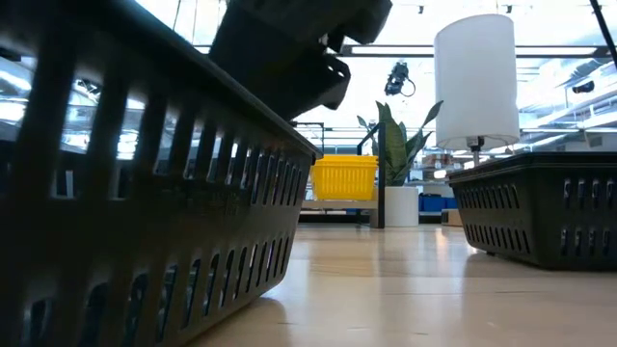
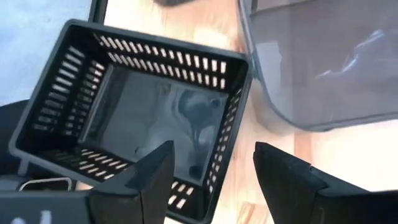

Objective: Stack baskets on shelf by color
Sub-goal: Stack the bottom black basket on top of the top black basket

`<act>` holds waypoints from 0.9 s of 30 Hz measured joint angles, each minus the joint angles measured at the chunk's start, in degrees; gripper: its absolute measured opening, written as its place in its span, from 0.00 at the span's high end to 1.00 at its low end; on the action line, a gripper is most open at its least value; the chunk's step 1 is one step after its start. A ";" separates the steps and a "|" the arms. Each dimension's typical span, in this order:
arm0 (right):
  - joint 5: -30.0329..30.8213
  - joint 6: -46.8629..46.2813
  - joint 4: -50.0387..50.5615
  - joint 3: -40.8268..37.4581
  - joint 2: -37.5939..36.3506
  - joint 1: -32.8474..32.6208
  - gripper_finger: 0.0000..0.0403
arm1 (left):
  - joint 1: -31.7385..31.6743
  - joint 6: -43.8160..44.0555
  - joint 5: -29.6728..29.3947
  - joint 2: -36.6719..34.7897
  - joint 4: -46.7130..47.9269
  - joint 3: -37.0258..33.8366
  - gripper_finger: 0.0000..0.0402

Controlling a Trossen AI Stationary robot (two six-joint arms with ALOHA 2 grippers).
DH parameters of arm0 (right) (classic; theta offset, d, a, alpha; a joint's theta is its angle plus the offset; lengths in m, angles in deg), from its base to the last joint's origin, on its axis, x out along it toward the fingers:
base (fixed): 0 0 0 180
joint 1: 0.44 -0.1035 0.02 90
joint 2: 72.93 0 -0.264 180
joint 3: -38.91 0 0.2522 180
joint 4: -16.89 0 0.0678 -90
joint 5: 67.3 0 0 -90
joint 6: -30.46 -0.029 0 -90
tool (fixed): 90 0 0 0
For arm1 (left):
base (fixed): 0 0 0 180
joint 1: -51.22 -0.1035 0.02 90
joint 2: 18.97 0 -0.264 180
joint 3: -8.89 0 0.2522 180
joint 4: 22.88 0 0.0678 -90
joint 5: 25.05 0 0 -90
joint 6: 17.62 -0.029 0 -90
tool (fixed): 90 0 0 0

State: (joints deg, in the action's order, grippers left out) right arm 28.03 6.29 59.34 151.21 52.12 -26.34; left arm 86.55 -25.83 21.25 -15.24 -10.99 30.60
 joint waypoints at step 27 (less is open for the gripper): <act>5.04 1.85 20.96 -0.20 1.55 6.21 0.45 | -0.01 0.01 0.00 0.02 0.03 0.00 0.93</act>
State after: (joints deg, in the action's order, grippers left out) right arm 33.07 8.15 80.30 151.02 53.66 -20.13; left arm 86.54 -25.82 21.25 -15.22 -10.95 30.60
